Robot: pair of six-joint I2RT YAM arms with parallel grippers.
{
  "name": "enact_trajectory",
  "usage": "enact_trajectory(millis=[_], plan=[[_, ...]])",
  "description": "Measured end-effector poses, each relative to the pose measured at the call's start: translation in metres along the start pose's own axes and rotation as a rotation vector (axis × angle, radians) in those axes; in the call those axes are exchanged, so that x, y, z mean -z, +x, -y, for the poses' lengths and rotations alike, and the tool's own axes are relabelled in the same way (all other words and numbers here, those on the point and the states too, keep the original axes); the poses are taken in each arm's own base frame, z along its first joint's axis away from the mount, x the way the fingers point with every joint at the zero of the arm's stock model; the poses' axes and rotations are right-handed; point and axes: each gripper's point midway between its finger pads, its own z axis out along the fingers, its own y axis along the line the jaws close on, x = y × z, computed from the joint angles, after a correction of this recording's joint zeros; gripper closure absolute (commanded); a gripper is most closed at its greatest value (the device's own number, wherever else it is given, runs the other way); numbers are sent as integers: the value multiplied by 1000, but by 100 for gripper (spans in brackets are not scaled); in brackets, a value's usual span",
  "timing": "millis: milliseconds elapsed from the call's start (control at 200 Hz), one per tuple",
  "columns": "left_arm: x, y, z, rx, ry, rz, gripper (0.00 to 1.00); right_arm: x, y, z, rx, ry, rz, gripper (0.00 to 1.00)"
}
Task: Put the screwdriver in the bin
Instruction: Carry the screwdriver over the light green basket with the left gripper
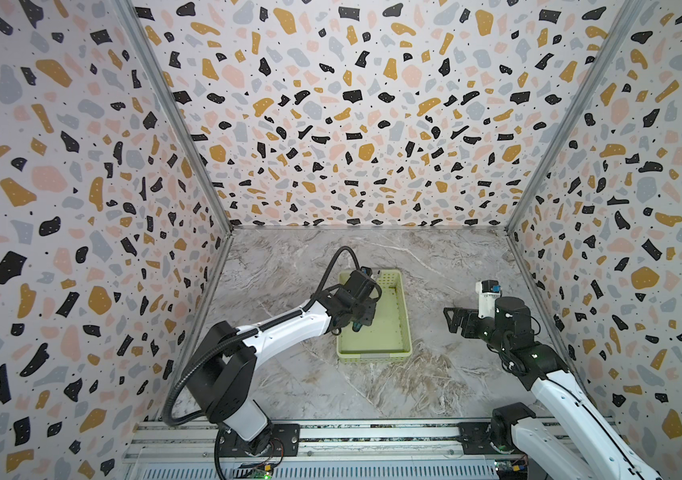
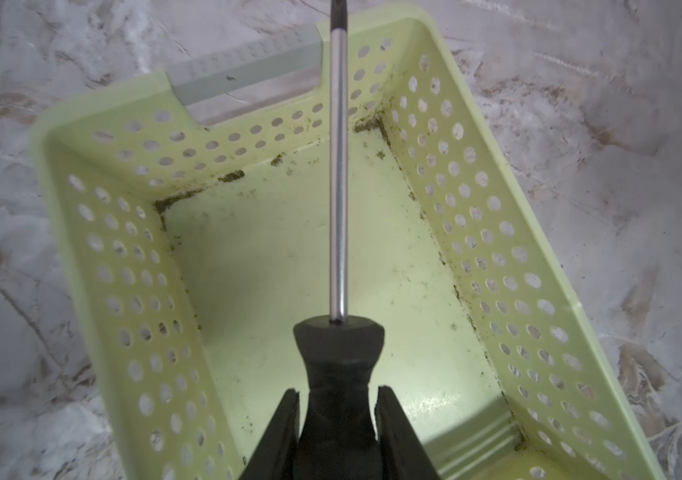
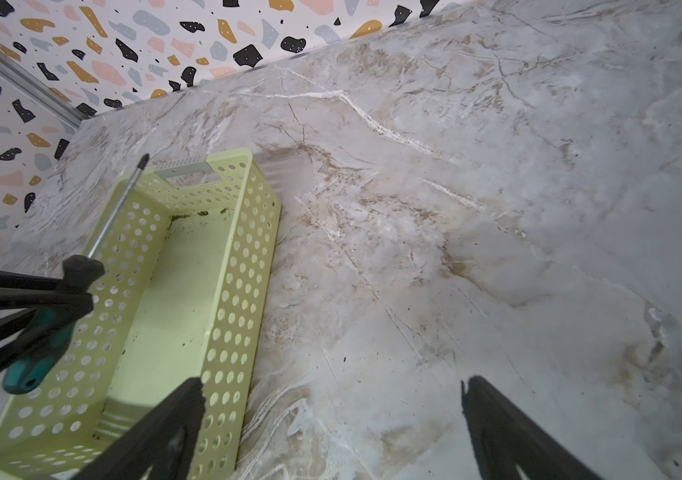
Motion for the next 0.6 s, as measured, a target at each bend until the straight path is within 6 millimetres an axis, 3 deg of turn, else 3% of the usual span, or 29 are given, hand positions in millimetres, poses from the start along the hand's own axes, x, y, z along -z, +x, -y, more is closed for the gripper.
enact_trajectory(millis=[210,601], plan=[[-26,18,3,-54,-14,-63,94,9,9,1,-20,0,-8,1],[-51,37,6,-105,-23,-120,85,17,18,8,-29,28,-11,1]])
